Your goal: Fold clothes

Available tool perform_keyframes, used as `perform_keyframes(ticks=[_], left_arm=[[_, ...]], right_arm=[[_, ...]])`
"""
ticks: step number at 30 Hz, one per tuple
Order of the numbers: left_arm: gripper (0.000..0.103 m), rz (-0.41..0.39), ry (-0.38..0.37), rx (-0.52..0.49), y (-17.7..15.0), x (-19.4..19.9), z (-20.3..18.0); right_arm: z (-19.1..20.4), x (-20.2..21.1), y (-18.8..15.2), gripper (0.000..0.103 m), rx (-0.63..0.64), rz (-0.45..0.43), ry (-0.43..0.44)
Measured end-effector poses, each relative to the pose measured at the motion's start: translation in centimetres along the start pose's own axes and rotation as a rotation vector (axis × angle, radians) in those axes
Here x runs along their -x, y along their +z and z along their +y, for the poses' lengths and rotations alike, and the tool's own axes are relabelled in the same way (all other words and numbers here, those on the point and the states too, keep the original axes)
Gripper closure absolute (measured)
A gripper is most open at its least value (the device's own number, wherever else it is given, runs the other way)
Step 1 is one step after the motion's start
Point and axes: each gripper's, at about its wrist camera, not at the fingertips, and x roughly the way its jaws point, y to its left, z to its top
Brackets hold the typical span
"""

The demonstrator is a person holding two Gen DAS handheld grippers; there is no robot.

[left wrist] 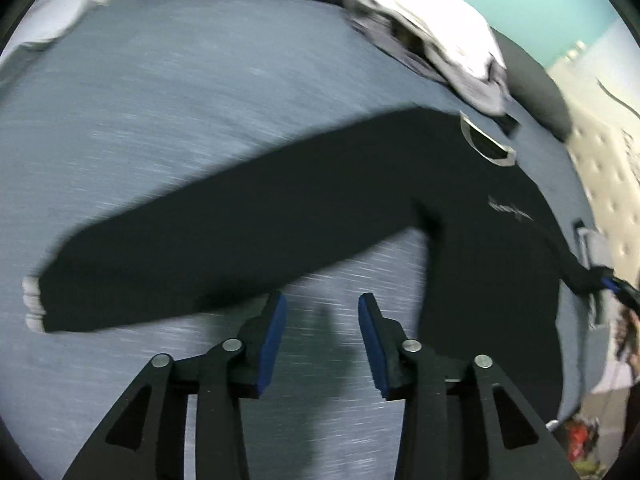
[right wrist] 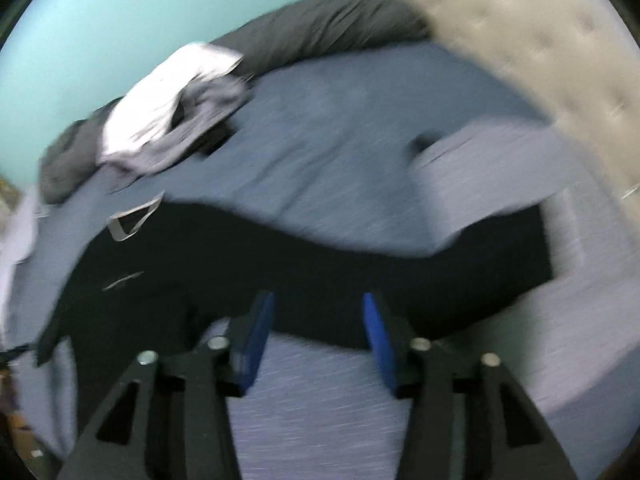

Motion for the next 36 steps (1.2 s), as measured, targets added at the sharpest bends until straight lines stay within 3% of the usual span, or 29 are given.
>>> perform_keyframes(ticks=[6,13,15,19,22,24,31,36], left_arm=[[0.06,0.048,-0.087,-0.048,-1.2,-5.4,-6.0],[0.062,0.072,-0.141,-0.05,-1.2,-9.3,-7.5],[0.075,0.076,-0.149,-0.06,-1.2,-10.1,-7.7],[0.096,0.069,-0.147,-0.08,-1.4,-10.6,-8.1],[0.097,0.066,-0.154,-0.095,-1.6,-10.8,-8.3],[0.097,0.065,-0.155,-0.102,-1.6,-10.8,-8.2],[0.098,0.065,-0.132,-0.103,-1.4,-10.9,-7.7],[0.097,0.058,-0.107,-0.13,-1.6,-10.6,-8.0]], right_arm=[[4.7,-8.2,-3.5,0.054,-0.096,0.121,0.18],[6.1,-13.4,-4.5,0.054,-0.206,0.139,0.256],[6.0,-14.2,-4.3,0.057,-0.232,0.13,0.273],[5.7,-15.4,-3.9,0.083,-0.268,0.112,0.299],[5.8,-15.5,-3.7,0.095,-0.252,0.105,0.295],[5.5,-15.2,-3.4,0.098,-0.246,0.092,0.282],[4.9,-14.5,-2.0,0.099,-0.162,0.069,0.163],[5.4,-14.7,-2.1,0.098,-0.09,0.05,0.123]])
